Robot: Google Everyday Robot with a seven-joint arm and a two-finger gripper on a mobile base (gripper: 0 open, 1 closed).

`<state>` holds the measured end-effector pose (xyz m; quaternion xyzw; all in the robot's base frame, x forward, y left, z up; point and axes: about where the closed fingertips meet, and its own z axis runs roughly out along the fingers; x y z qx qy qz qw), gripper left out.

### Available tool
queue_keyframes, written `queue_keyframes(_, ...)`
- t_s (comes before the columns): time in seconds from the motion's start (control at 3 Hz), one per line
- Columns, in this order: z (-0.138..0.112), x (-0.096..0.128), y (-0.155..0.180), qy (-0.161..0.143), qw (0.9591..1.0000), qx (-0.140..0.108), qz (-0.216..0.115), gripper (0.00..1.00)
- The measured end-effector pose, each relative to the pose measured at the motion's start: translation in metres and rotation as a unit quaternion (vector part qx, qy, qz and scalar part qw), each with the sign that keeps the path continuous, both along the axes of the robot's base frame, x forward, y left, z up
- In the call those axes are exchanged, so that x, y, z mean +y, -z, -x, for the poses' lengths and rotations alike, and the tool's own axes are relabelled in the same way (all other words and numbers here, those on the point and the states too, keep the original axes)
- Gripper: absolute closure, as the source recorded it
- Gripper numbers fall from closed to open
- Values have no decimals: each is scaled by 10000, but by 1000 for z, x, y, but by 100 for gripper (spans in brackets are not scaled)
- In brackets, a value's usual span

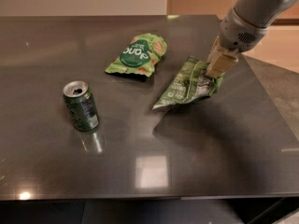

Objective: Move green jalapeno chip bag near green rice chip bag

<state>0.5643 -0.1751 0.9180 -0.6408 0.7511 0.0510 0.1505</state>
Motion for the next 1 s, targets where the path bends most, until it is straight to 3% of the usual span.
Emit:
queue_keyframes(0.33,-52,5,15,-91,9997,195,-149,100)
queue_keyframes(0.67,-95,10,23,-135,9992,118,-350,82)
queue_keyframes(1.0,-127,12,-3,-125,9962,-404,-760,58)
